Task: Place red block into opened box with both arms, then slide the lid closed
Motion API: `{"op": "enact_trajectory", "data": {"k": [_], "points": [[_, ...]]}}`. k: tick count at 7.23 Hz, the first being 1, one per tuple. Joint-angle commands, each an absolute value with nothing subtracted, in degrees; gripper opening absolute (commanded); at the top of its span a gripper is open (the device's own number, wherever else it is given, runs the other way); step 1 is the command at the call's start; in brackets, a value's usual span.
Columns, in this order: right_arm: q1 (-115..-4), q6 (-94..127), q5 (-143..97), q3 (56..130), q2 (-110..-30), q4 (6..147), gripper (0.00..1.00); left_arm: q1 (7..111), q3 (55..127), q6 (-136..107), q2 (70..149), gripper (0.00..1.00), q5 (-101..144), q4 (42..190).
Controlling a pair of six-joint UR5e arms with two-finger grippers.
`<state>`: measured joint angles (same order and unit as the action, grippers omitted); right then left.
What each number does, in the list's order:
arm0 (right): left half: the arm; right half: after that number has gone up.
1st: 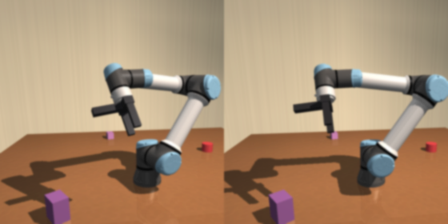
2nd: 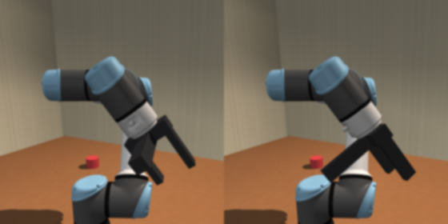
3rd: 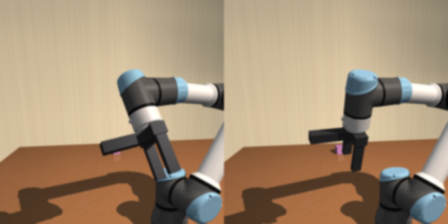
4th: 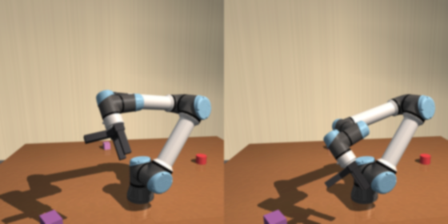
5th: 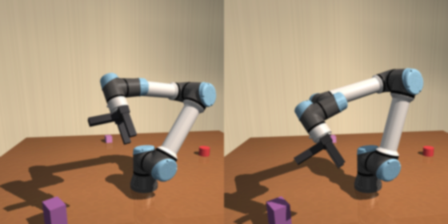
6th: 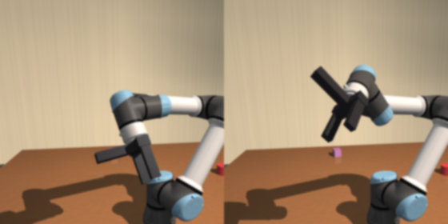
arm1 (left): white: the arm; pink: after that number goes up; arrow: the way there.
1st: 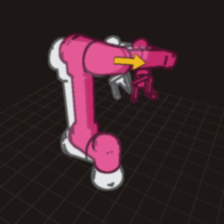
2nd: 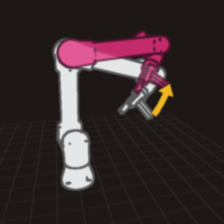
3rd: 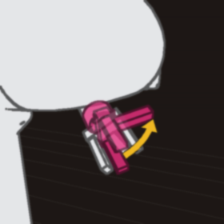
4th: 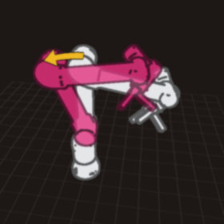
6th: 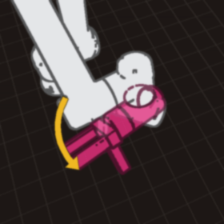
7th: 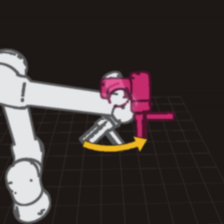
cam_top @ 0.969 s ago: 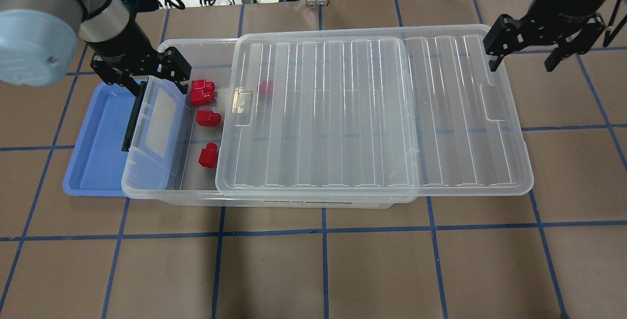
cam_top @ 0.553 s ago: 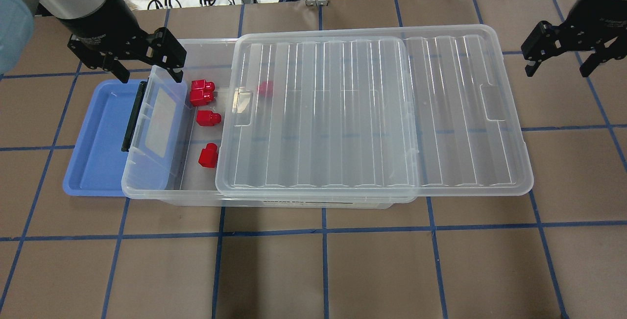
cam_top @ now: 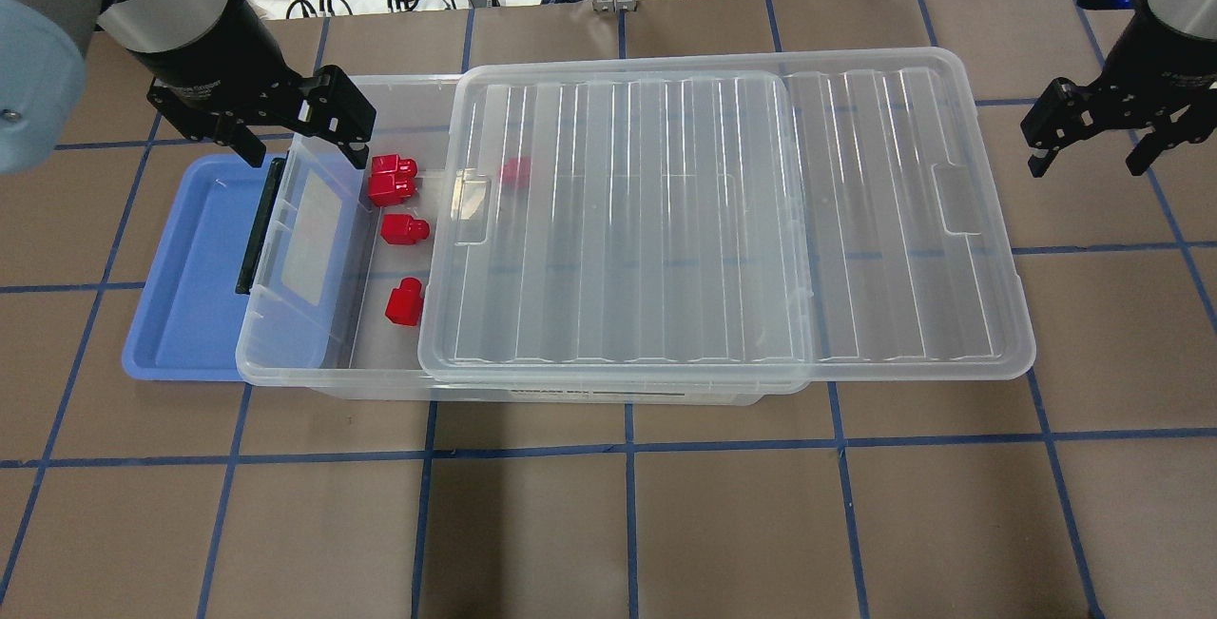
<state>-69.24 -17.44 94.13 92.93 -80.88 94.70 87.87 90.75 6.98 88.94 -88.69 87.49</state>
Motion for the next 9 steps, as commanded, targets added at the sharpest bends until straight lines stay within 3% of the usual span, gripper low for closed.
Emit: {"op": "enact_trajectory", "data": {"k": [1, 3, 9], "points": [[-69.26, -17.4, 94.04, 97.18, -80.51, 98.68, 1.0, 87.89, 91.14, 6.77, 88.51, 1.0, -88.86, 87.19], [-69.34, -17.31, 94.22, 100.27, -80.68, 103.95, 1.0, 87.28, 90.53, 6.59, 88.24, 1.0, -90.69, 88.32], [-72.93, -16.61, 90.79, 100.37, -81.21, 103.97, 1.0, 87.28, 89.91, 6.68, 88.33, 1.0, -90.44, 89.56]]}}
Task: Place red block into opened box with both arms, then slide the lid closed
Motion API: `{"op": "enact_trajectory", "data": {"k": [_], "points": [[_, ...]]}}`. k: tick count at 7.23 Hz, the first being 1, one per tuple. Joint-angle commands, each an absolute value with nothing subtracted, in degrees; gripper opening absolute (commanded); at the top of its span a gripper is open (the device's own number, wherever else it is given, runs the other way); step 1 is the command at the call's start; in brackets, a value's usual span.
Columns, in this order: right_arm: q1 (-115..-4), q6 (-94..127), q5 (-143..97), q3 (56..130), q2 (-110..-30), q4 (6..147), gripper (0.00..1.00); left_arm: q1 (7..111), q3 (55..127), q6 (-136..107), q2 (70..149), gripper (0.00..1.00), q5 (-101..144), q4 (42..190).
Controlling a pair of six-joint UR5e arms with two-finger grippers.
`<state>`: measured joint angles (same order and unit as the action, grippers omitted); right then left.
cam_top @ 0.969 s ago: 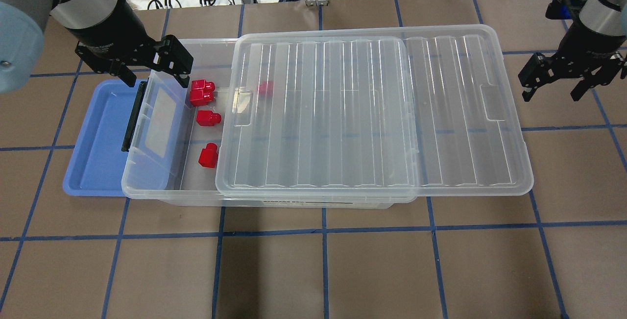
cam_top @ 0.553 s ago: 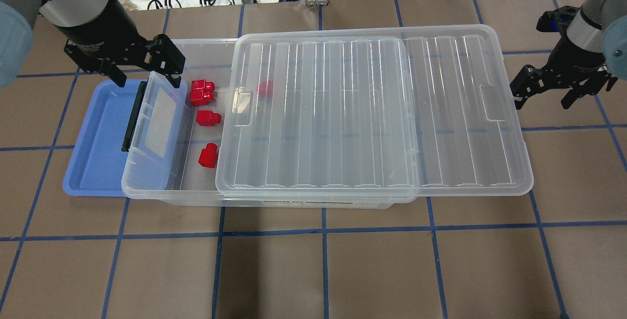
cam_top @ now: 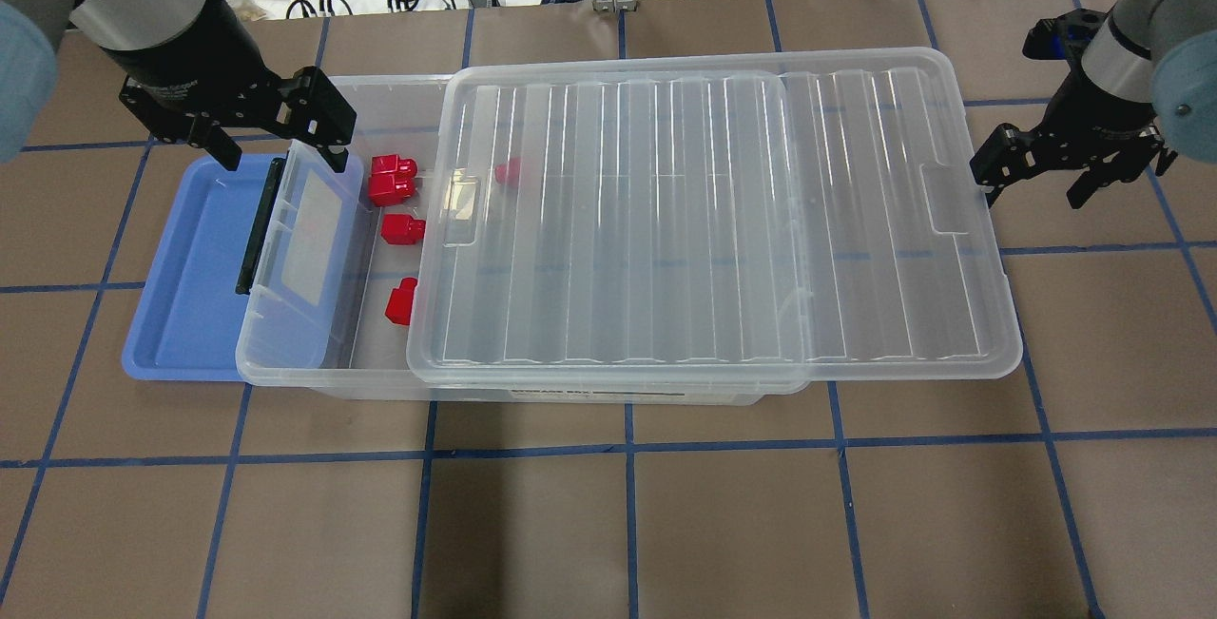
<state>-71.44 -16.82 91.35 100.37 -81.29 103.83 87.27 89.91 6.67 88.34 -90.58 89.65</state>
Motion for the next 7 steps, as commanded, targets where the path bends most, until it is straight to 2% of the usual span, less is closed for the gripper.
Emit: {"op": "enact_trajectory", "data": {"k": [1, 7], "points": [[-74.34, -14.18, 90.79, 100.37, -81.04, 103.97, 1.0, 87.19, 89.91, 6.68, 88.33, 1.0, -90.44, 89.56], [-82.61, -10.63, 90.7, 100.37, -80.86, 103.97, 1.0, 87.28, 90.17, 6.59, 88.33, 1.0, -90.35, 89.56]]}}
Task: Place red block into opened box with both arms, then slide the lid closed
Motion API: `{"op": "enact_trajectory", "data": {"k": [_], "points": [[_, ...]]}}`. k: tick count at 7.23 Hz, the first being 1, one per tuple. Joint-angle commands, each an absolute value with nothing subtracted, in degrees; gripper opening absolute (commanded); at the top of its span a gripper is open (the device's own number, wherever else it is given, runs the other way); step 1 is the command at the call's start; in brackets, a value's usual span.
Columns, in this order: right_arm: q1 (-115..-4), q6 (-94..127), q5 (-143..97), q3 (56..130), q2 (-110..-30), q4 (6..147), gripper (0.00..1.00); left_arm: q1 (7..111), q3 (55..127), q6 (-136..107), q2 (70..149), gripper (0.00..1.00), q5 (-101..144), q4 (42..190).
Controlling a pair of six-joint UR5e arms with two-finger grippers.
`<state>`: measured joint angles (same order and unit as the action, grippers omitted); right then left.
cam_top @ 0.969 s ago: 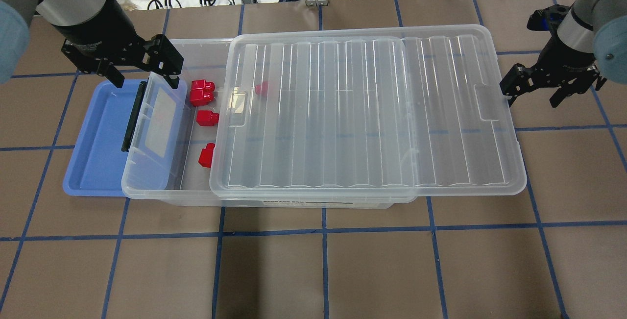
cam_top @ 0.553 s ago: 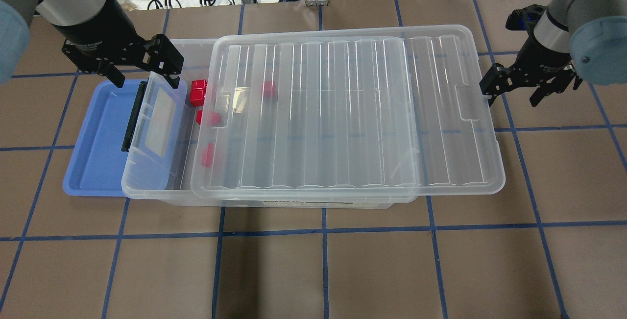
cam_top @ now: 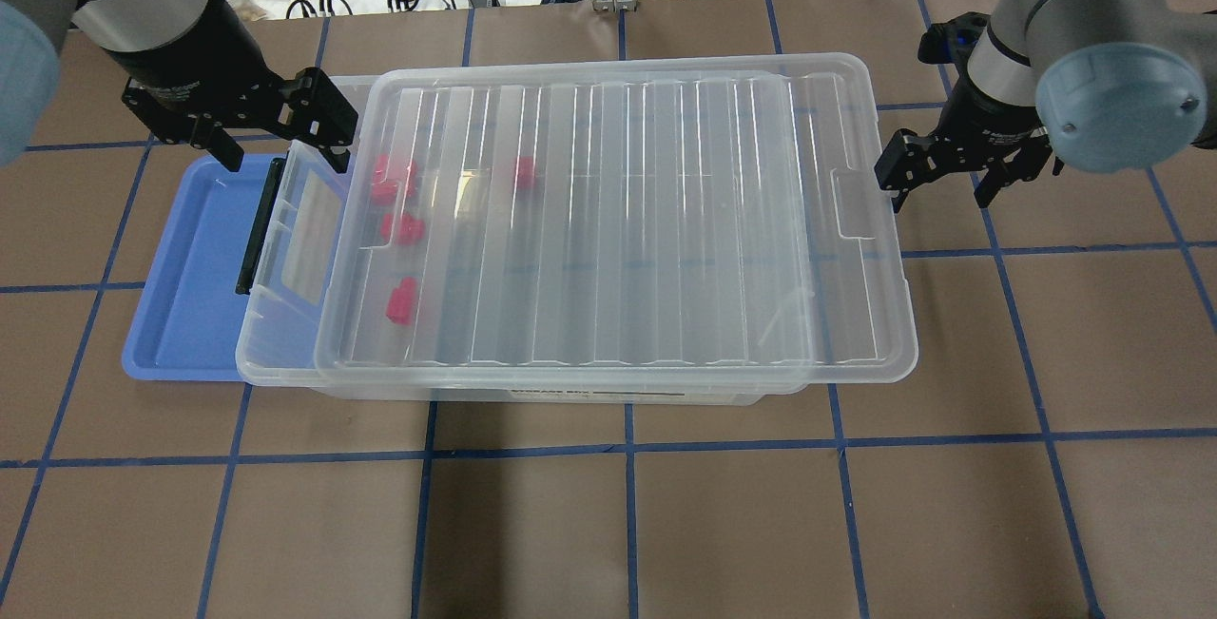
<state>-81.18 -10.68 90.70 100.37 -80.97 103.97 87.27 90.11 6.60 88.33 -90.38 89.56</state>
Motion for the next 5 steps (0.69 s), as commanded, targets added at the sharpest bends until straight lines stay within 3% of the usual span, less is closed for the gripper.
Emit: {"op": "enact_trajectory", "data": {"k": [1, 5], "points": [[-83.92, -10.63, 90.62, 100.37, -80.77, 103.97, 1.0, 87.28, 90.18, 6.59, 88.33, 1.0, -90.35, 89.47], [-86.38, -10.55, 90.18, 100.46, -80.69, 103.97, 1.0, 87.28, 90.18, 6.59, 88.33, 1.0, -90.35, 89.47]]}}
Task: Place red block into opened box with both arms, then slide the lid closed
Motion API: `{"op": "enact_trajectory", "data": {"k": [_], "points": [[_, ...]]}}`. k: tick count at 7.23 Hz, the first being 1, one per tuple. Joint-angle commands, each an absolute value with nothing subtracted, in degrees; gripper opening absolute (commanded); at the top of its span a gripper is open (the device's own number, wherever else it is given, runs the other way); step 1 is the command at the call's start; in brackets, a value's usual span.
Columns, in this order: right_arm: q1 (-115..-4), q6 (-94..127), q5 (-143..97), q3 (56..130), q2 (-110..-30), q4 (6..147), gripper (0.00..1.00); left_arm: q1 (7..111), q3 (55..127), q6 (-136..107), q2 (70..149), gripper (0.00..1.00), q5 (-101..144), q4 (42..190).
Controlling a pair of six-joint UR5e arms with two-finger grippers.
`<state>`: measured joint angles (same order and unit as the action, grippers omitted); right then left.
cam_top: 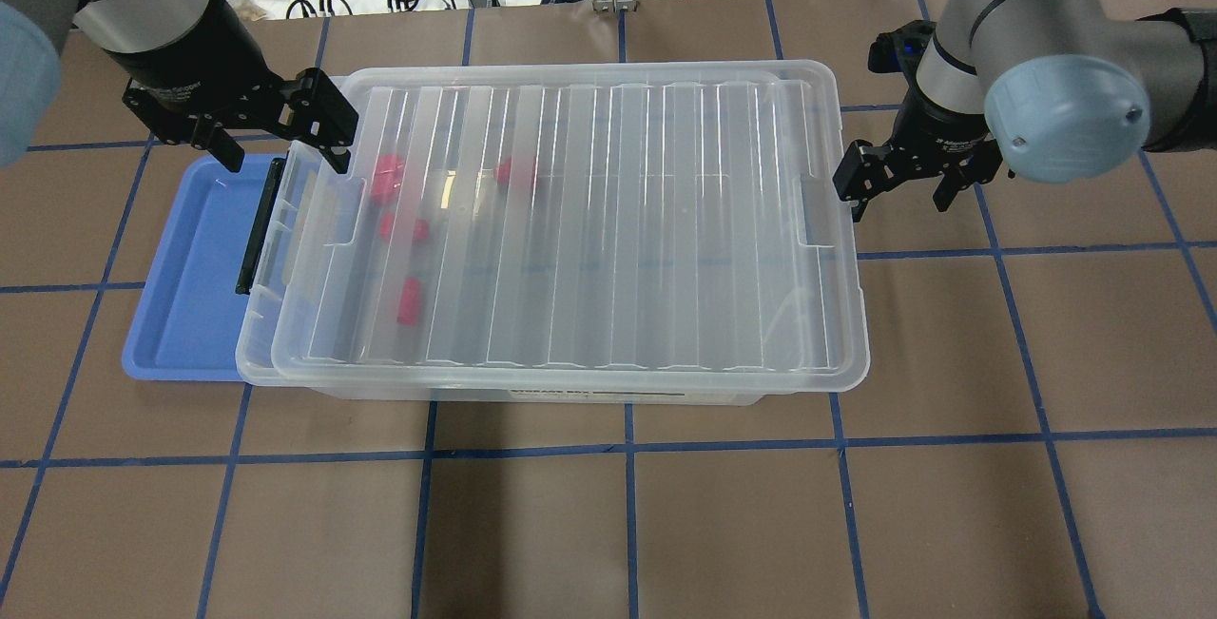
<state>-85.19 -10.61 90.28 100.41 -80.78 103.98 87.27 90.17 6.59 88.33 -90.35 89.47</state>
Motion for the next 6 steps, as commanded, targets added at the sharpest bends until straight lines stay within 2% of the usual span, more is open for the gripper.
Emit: {"op": "enact_trajectory", "data": {"k": [1, 4, 6], "points": [[-87.01, -10.55, 90.18, 100.46, -80.6, 103.97, 1.0, 87.28, 90.18, 6.59, 88.33, 1.0, -90.35, 89.47], [-86.92, -10.55, 90.61, 98.98, -80.94, 104.58, 1.0, 87.28, 90.18, 6.59, 88.33, 1.0, -90.35, 89.38], [-86.66, -10.46, 91.58, 93.72, -82.17, 102.93, 1.0, 87.28, 90.18, 6.59, 88.33, 1.0, -90.35, 89.38]]}}
